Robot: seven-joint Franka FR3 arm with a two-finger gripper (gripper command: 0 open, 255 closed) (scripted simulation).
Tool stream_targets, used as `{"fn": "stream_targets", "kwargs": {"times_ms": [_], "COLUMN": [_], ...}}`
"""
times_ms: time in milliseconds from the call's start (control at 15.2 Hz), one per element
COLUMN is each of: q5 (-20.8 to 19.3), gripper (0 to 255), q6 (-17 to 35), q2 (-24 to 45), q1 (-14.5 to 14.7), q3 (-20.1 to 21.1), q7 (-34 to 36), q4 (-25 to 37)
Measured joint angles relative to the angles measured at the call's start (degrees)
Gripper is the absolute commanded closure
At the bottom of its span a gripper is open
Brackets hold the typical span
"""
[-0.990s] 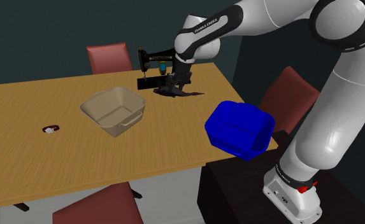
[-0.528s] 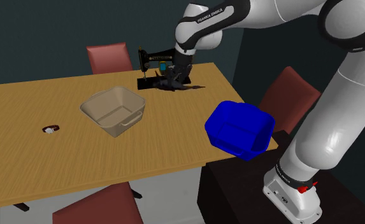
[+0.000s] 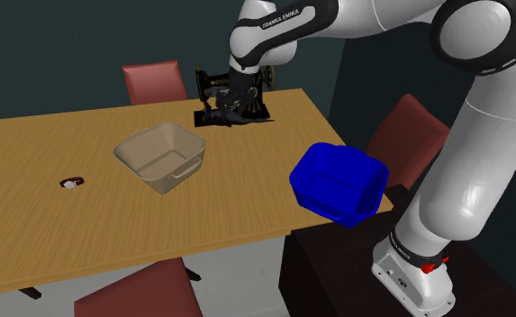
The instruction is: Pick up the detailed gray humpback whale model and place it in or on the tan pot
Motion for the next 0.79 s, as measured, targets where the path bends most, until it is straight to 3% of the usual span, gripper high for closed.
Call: {"fn": "stream_targets", "kwargs": {"times_ms": [462,792], "q5": [-2.75,-4.92], "gripper": [255,255], "q6": [-2.12,-6.10], "q2": [11.16,21.11], "q1": [3.97,6.87], "q3": [2.13,2.75], "q7": [7.98,13.07], "q4": [14.67,29.41]}}
